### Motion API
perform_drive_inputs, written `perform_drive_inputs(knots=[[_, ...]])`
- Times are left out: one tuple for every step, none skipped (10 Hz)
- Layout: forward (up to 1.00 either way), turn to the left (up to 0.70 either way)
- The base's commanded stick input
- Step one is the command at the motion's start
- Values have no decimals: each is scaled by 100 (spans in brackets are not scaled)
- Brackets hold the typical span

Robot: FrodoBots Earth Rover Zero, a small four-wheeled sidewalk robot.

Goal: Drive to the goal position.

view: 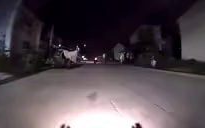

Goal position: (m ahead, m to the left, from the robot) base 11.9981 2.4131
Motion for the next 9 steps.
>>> perform_drive_inputs(knots=[[85,0],[85,0],[85,0],[85,0],[85,0],[85,0],[85,0],[85,0],[85,0]])
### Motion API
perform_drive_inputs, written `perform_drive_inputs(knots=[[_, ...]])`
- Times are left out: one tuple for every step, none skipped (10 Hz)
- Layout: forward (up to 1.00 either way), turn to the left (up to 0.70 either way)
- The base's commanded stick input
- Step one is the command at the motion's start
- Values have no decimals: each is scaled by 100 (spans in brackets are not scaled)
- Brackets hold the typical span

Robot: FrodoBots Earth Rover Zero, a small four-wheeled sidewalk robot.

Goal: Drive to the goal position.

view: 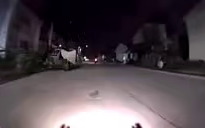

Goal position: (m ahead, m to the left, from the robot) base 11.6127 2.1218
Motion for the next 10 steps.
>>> perform_drive_inputs(knots=[[85,0],[85,0],[85,0],[85,0],[85,0],[85,0],[85,0],[85,0],[85,0],[85,0]])
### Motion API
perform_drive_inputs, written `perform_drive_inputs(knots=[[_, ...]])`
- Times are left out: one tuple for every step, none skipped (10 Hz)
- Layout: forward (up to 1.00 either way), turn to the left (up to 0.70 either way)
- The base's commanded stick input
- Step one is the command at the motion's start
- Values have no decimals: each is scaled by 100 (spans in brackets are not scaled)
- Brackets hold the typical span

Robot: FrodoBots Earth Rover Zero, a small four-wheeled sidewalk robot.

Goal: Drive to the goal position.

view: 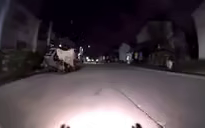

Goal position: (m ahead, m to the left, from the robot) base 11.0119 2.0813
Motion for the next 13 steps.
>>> perform_drive_inputs(knots=[[85,0],[85,0],[85,0],[85,2],[85,33],[85,32],[85,9],[85,0],[85,0],[85,0],[85,0],[85,0],[85,0]])
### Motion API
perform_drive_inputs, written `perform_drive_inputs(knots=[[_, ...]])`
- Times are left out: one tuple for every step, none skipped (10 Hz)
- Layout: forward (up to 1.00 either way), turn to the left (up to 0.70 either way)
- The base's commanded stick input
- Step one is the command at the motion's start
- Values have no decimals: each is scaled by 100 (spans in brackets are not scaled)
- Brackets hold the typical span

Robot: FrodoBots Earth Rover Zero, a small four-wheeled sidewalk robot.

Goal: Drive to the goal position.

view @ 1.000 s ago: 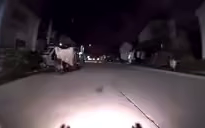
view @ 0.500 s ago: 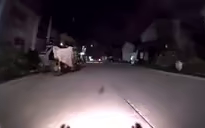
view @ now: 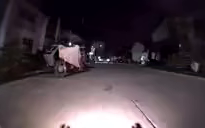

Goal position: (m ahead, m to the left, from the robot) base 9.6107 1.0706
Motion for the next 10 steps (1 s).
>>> perform_drive_inputs(knots=[[85,0],[85,0],[85,0],[85,0],[85,0],[85,0],[85,0],[85,0],[85,0],[85,0]])
